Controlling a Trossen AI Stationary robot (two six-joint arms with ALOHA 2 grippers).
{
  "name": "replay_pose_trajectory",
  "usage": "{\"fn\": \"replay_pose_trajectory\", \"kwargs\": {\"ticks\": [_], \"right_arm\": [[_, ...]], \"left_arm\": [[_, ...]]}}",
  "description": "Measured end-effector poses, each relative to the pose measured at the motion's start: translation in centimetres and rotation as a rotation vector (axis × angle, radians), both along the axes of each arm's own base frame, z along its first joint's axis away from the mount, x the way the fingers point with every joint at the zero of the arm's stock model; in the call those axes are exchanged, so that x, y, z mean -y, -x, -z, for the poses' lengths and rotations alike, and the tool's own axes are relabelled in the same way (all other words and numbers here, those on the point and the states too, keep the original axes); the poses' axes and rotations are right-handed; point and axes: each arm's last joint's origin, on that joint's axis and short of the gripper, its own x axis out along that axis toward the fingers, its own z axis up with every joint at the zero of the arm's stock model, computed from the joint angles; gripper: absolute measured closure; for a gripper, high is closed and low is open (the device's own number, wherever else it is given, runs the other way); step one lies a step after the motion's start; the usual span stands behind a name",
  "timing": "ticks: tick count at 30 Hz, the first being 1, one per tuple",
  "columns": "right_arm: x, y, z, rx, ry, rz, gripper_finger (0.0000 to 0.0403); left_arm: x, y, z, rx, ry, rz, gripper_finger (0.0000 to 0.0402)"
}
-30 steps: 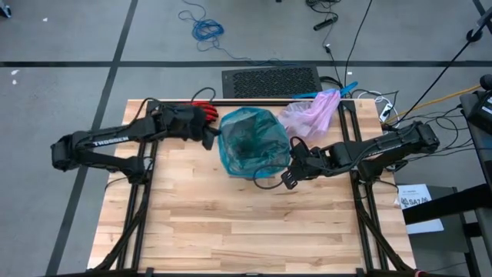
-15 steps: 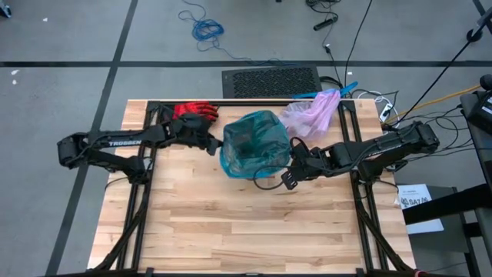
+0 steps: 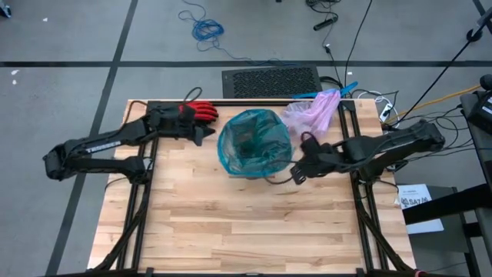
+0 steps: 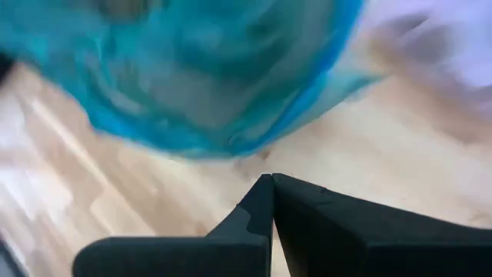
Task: Place trash/remove bag and relplace
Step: Insert the new blue trash bag into the trash bin
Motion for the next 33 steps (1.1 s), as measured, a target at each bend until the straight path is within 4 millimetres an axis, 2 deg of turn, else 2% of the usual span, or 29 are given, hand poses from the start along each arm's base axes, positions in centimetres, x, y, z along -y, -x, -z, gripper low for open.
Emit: {"fn": "replay_pose_trajectory", "kwargs": {"ticks": [3, 6, 16, 21, 28, 33], "right_arm": [[0.4, 1.2, -0.9, 0.071, 0.082, 0.075, 0.0403], [0.8, 1.2, -0.5, 0.116, 0.120, 0.114, 0.0403], [0.2, -1.1, 3.9, 0.461, 0.119, 0.134, 0.0403], [0.6, -1.0, 6.9, 0.412, 0.124, 0.162, 0.0403], [1.6, -1.4, 8.9, 0.339, 0.141, 0.196, 0.0403], [1.9, -2.3, 10.5, 0.258, 0.083, 0.163, 0.0403]], "left_arm": [[-0.1, 0.5, -0.3, 0.006, -0.018, -0.026, 0.0402], [-0.4, 0.3, -0.2, 0.009, -0.019, -0.030, 0.0402], [-1.0, -0.9, 0.8, -0.026, -0.011, -0.021, 0.0402], [-1.2, -1.5, 1.6, -0.059, 0.000, -0.014, 0.0402], [-1.7, -2.4, 3.1, -0.127, 0.013, 0.000, 0.0402], [-1.9, -3.5, 4.5, -0.186, 0.038, 0.021, 0.0402]]}}
